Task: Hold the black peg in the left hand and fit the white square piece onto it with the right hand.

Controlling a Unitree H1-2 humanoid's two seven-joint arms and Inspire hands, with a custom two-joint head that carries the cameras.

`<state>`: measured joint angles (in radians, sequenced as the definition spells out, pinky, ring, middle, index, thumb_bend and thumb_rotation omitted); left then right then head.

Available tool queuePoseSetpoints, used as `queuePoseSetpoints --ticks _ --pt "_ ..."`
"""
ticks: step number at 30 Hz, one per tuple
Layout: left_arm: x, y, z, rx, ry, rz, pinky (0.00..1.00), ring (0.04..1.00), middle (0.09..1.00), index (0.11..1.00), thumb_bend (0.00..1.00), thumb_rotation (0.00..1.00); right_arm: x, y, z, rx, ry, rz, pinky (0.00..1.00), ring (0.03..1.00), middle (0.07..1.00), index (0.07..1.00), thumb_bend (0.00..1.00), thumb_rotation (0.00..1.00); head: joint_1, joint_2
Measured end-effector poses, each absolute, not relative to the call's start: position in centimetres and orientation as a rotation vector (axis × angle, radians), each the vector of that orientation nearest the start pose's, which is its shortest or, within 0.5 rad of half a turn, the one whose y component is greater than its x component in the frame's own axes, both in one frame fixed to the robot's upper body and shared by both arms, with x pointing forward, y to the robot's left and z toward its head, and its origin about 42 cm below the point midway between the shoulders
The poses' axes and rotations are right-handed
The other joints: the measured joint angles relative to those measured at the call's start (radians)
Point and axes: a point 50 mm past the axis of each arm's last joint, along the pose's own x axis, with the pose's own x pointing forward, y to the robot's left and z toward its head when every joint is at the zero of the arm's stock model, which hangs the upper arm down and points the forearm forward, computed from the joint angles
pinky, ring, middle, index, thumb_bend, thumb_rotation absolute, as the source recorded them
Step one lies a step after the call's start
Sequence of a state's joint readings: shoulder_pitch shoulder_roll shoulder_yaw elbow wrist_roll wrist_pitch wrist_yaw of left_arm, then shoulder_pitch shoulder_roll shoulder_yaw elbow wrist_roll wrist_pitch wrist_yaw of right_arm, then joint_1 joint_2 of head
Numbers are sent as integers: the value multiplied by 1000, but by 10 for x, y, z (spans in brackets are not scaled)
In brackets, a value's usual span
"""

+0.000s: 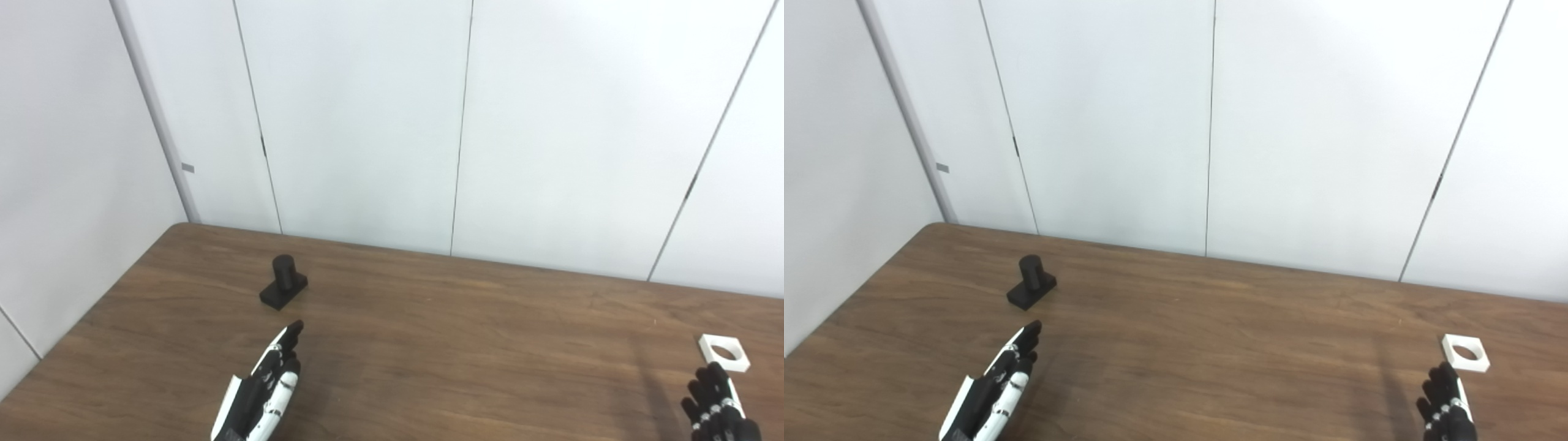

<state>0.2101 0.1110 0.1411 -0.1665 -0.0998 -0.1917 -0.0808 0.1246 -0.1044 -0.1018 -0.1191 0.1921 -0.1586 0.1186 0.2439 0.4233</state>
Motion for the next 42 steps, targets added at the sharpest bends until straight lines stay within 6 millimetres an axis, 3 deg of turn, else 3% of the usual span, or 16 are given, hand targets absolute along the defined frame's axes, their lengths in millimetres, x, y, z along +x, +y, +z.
queuePoseSetpoints --ticks 4,7,9,12,14,17,23,30,37,42 --pt "210 289 110 87 -158 101 1000 987 972 947 318 512 241 -274 112 52 -174 -6 1000 1000 1000 1000 520 1000 -3 11" --pt "210 287 111 158 -143 135 937 947 950 937 415 372 241 -275 112 51 -172 -5 1000 1000 998 1000 520 1000 -5 20" --pt "210 286 112 241 -134 159 902 926 935 923 506 227 241 -274 112 50 -171 -4 1000 1000 996 1000 530 1000 -6 22" --pt "210 283 113 387 -88 196 839 892 907 898 645 164 242 -274 112 50 -169 -2 1000 1000 995 1000 547 1000 -12 26" --pt "211 282 119 499 -79 231 872 903 906 874 743 177 242 -274 112 49 -169 -2 1000 996 987 1000 559 1000 -17 26" --pt "212 288 124 604 -47 277 939 941 923 872 810 184 242 -274 112 49 -169 -4 1000 989 980 999 558 1000 -21 29" --pt "229 307 138 734 -31 342 991 994 956 885 882 300 242 -276 112 42 -166 -5 1000 989 988 1000 597 1000 -38 31" --pt "257 328 159 912 -18 399 1000 1000 959 858 898 424 242 -275 112 34 -168 -3 1000 989 988 1000 569 1000 -37 35" --pt "276 336 159 988 55 443 1000 1000 969 841 875 499 242 -276 112 40 -168 -5 1000 984 983 1000 567 1000 -37 38" --pt "297 356 154 1053 103 456 1000 995 961 825 885 529 243 -276 111 35 -168 -3 1000 991 986 1000 574 1000 -45 35"
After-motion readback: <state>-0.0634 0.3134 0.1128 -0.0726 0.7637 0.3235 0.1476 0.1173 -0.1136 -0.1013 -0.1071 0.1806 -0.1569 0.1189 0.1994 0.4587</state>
